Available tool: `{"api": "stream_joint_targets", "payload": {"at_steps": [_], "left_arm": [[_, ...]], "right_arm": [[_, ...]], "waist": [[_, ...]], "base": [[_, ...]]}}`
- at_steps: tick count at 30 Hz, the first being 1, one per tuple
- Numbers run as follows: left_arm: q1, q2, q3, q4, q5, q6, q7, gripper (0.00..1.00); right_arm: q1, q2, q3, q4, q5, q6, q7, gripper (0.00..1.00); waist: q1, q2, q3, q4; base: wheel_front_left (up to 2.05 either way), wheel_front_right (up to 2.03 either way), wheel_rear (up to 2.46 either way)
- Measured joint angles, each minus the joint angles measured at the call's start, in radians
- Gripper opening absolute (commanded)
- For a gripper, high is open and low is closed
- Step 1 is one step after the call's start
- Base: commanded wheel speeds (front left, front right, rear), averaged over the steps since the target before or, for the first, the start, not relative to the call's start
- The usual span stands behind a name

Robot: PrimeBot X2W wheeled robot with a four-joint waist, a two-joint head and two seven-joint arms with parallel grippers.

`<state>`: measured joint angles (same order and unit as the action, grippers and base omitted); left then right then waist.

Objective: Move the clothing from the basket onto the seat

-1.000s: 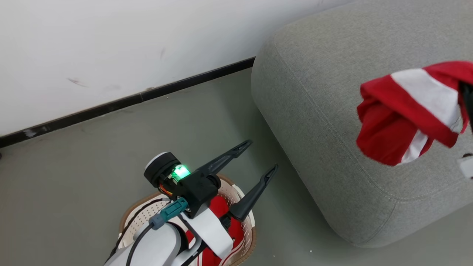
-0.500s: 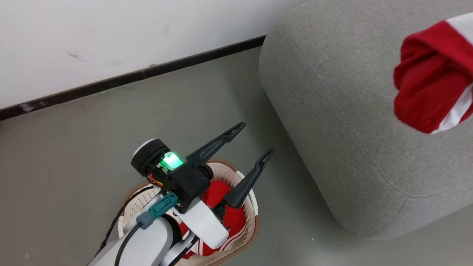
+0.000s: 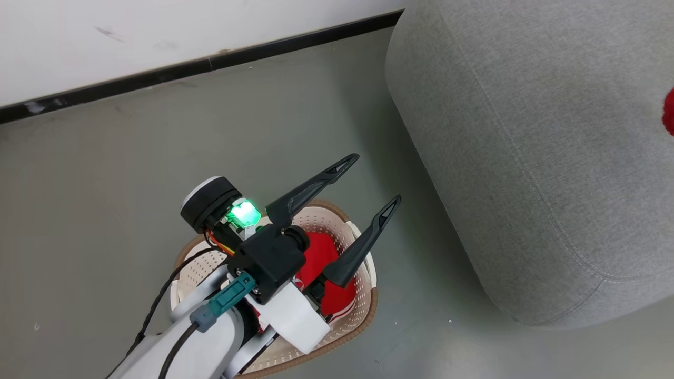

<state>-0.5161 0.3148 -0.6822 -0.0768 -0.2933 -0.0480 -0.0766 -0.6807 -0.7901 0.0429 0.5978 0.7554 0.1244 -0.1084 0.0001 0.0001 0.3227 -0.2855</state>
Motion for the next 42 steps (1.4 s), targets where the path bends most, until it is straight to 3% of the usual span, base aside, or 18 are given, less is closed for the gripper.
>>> {"api": "stream_joint_targets", "payload": {"at_steps": [21,29,42], "left_arm": [[-0.044,0.029,-0.005,-0.063,0.025,-0.005,0.059,1.0],[-0.067,0.03,-0.012,-0.077,0.026,-0.007,0.077,1.0],[-0.07,0.034,-0.016,-0.092,0.036,-0.011,0.094,1.0]], "right_arm": [[-0.064,-0.023,0.006,0.117,-0.057,0.0,-0.065,0.0],[-0.062,0.072,0.069,0.14,-0.08,0.0,-0.08,0.0],[-0.056,0.11,0.098,0.249,-0.089,0.0,-0.112,0.0]], "waist": [[0.0,0.0,0.098,0.022],[0.0,0.0,0.128,0.014],[0.0,0.0,0.166,0.008]], "base": [[0.0,0.0,0.0],[0.0,0.0,0.0],[0.0,0.0,0.0]]}}
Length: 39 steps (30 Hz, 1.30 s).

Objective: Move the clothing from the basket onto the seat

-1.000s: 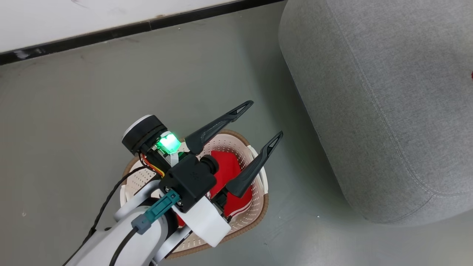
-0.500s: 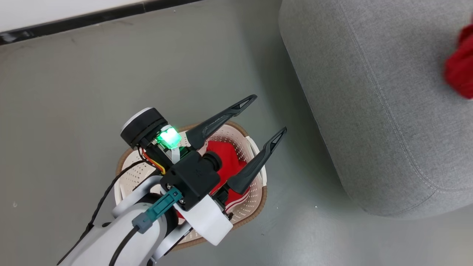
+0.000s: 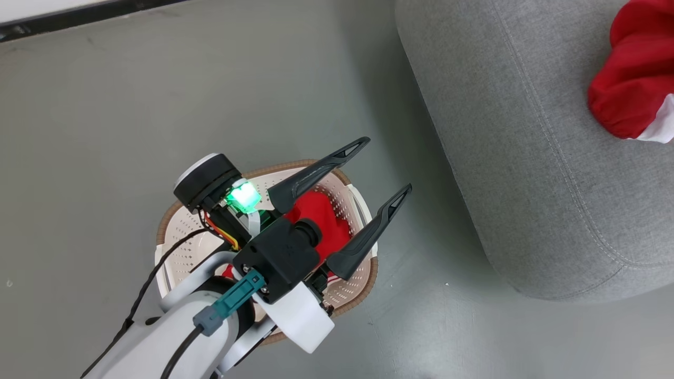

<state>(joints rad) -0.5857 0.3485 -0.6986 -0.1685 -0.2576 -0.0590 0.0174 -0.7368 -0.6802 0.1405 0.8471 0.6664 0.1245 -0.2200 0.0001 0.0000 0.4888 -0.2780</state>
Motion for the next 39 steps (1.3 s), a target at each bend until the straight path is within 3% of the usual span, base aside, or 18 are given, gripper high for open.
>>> {"api": "stream_joint_targets", "payload": {"at_steps": [19,22,24,25,26,39], "left_arm": [[-0.01,0.012,0.01,-0.007,0.007,0.007,0.0,1.0],[-0.01,0.013,0.011,-0.007,0.007,0.007,-0.002,1.0],[-0.01,0.014,0.011,-0.007,0.007,0.007,-0.002,1.0],[-0.01,0.015,0.011,-0.007,0.007,0.007,-0.002,1.0],[-0.01,0.016,0.012,-0.007,0.007,0.007,-0.003,1.0],[-0.009,0.019,0.012,-0.006,0.006,0.011,-0.008,1.0]], "right_arm": [[0.035,0.021,0.0,0.139,-0.048,0.0,-0.021,0.0],[0.035,0.02,-0.005,0.16,-0.049,0.0,-0.022,0.24],[0.034,0.02,-0.011,0.167,-0.053,0.0,-0.023,0.55],[0.034,0.02,-0.013,0.167,-0.057,0.0,-0.024,0.82],[0.033,0.021,-0.015,0.167,-0.058,0.0,-0.027,1.0],[0.015,0.025,-0.043,0.144,-0.084,0.0,-0.028,1.0]], "waist": [[0.0,0.0,0.026,-0.01],[0.0,0.0,0.025,-0.014],[0.0,0.0,0.023,-0.016],[0.0,0.0,0.022,-0.018],[0.0,0.0,0.021,-0.019],[0.0,0.0,0.007,-0.032]], "base": [[0.0,0.0,0.0],[0.0,0.0,0.0],[0.0,0.0,0.0],[0.0,0.0,0.0],[0.0,0.0,0.0],[0.0,0.0,0.0]]}}
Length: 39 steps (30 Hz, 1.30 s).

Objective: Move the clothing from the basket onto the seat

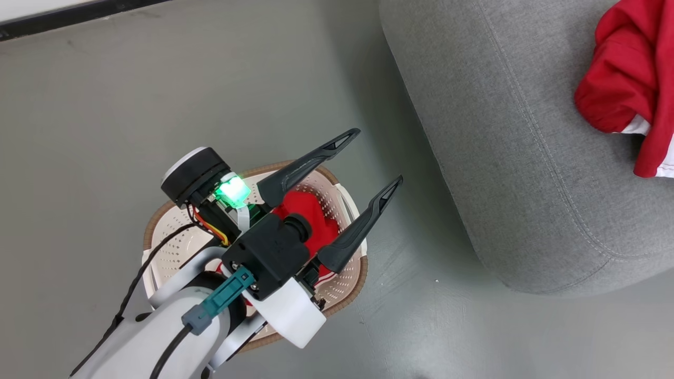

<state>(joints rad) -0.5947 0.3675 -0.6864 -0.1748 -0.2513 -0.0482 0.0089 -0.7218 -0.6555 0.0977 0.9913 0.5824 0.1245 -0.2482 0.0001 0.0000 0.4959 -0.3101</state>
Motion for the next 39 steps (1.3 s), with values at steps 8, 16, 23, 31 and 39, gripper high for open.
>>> {"api": "stream_joint_targets", "payload": {"at_steps": [8,16,23,31,39], "left_arm": [[0.001,0.0,0.004,0.0,-0.001,0.004,-0.004,1.0],[0.006,0.0,0.021,0.014,-0.005,0.013,-0.02,1.0],[0.02,0.01,0.051,0.052,-0.016,0.041,-0.046,1.0],[0.056,0.013,0.105,0.105,-0.021,0.087,-0.095,1.0],[0.11,0.003,0.156,0.156,-0.052,0.138,-0.151,1.0]], "right_arm": [[0.008,0.001,-0.027,-0.02,-0.022,0.0,-0.001,1.0],[0.026,0.015,-0.045,-0.066,-0.038,0.0,-0.001,1.0],[0.03,0.032,-0.033,-0.151,-0.085,0.0,-0.001,1.0],[0.025,0.087,0.004,-0.271,-0.159,0.0,-0.003,1.0],[0.023,0.164,0.041,-0.351,-0.219,0.0,-0.004,1.0]], "waist": [[-0.0001,0.0,-0.006,-0.007],[0.0,0.0,-0.015,-0.013],[0.0,0.0,-0.033,-0.008],[0.0,0.0,-0.068,0.013],[0.0,0.0,-0.111,0.043]], "base": [[0.0,0.0,0.0],[0.0,0.0,0.0],[0.0,0.0,0.0],[0.0,0.0,0.0],[0.0,0.0,0.0]]}}
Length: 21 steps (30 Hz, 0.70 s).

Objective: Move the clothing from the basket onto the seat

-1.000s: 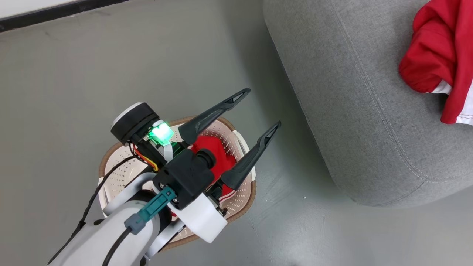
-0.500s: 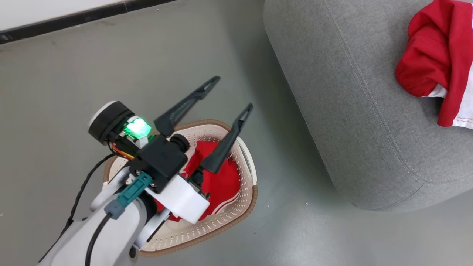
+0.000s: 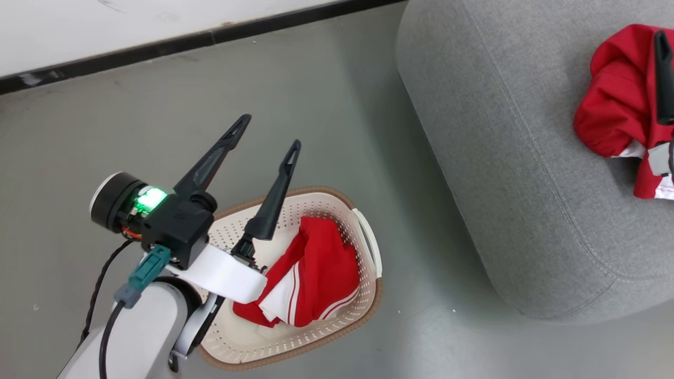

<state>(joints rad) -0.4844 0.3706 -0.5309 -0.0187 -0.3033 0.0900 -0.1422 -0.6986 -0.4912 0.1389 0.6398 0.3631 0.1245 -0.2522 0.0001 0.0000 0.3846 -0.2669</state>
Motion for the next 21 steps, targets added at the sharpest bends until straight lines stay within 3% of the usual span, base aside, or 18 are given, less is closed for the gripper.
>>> {"api": "stream_joint_targets", "payload": {"at_steps": [12,21], "left_arm": [[0.104,-0.013,0.099,0.089,-0.045,0.093,-0.072,1.0],[0.177,-0.029,0.138,0.144,-0.064,0.132,-0.092,1.0]], "right_arm": [[0.013,0.072,0.028,-0.034,-0.022,0.0,0.0,1.0],[0.095,0.131,0.013,-0.07,-0.03,0.0,0.0,1.0]], "waist": [[0.0,0.0,-0.077,0.064],[0.0,0.0,-0.148,0.109]], "base": [[0.0,0.0,0.0],[0.0,0.0,0.0]]}}
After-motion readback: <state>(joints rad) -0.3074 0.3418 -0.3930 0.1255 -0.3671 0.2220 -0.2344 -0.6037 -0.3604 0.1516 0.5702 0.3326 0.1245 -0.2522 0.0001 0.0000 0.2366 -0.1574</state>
